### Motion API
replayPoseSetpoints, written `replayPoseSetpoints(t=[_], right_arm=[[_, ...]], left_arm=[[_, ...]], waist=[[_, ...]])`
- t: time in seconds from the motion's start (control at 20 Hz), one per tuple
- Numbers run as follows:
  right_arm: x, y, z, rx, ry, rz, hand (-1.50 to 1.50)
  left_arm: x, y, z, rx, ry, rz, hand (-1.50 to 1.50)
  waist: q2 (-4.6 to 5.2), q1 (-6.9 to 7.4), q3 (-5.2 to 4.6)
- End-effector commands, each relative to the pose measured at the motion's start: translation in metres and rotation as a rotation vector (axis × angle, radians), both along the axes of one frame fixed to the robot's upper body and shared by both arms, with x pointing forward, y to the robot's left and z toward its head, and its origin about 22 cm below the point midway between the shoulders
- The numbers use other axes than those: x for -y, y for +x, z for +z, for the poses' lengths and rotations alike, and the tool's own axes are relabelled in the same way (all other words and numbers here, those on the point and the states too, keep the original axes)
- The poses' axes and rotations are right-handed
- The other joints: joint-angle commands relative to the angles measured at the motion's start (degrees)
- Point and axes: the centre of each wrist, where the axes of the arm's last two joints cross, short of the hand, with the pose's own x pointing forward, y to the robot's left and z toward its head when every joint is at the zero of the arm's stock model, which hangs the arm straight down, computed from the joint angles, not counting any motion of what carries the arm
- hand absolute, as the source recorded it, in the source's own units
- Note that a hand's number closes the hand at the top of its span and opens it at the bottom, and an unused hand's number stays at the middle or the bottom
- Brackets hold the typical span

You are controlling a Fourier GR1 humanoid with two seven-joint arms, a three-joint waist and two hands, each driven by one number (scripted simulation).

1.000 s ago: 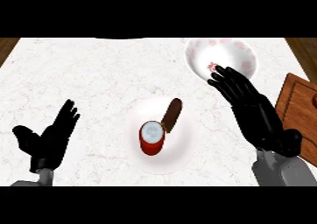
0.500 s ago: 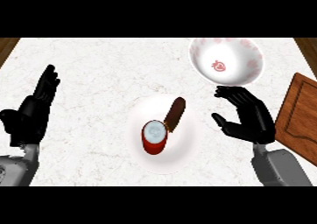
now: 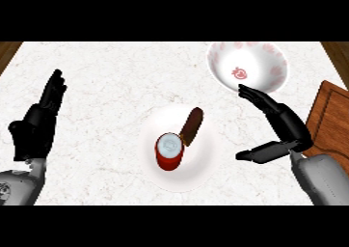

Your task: Pick the can from the plate and place it in the bowl

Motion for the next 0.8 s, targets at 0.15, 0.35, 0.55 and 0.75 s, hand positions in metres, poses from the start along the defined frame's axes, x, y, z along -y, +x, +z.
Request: replayPoseSetpoints(t=[0.15,0.35,0.55,0.75], right_arm=[[-0.028,0.018,0.062,0.0,-0.409,0.089,-1.5],[-0.06,0.024,0.08,-0.025,-0.547,0.167,-1.5],[-0.098,0.026,0.093,-0.065,-0.597,0.25,-1.5],[-0.131,0.025,0.086,-0.079,-0.643,0.334,-1.5]], left_arm=[[-0.003,0.007,0.009,-0.001,0.011,0.005,0.0],[0.007,0.018,0.013,0.007,0.017,0.007,0.0],[-0.006,0.017,0.008,0.007,0.021,0.014,0.0],[0.006,0.019,0.005,0.017,0.018,0.0,0.0]], waist=[[-0.2,-0.08,-0.1],[0.02,-0.19,-0.03],[0.08,0.03,-0.02],[0.15,0.17,-0.01]])
